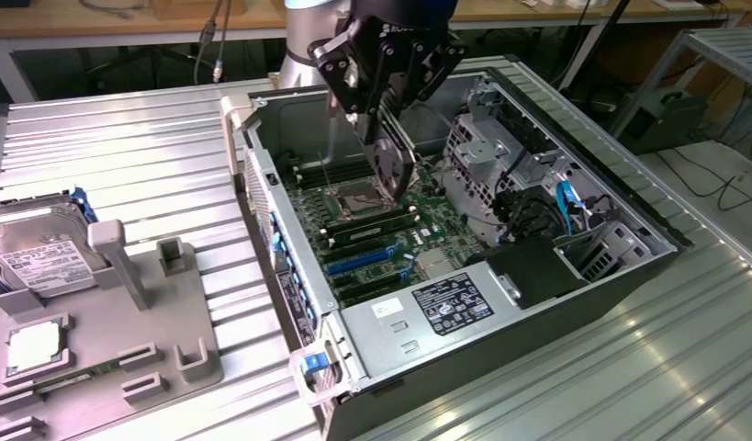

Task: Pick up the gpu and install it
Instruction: 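Pick up the gpu and move the gpu toward the slot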

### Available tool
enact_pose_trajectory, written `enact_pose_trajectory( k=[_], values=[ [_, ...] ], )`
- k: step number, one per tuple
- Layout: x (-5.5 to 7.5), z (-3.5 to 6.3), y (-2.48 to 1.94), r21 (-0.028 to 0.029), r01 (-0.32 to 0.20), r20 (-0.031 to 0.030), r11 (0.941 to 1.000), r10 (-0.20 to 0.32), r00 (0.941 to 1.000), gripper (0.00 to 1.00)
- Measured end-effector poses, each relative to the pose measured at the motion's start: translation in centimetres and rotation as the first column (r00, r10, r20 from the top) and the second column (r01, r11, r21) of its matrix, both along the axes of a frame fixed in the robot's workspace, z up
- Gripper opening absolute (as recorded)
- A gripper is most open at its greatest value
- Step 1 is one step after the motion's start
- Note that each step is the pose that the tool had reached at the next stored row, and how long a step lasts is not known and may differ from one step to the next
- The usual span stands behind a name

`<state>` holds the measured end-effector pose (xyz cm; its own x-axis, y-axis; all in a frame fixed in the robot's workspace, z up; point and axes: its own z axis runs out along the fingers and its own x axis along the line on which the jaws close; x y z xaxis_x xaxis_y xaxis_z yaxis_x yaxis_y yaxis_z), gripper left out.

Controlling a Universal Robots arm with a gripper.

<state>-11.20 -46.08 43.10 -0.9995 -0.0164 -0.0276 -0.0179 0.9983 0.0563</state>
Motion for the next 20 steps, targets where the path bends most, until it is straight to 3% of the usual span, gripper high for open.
enact_pose_trajectory(
  k=[20],
  values=[
    [3.8, 0.0, 0.01, 0.0, 0.0, 0.0, 1.0, 0.0, 1.0, 0.28]
  ],
)
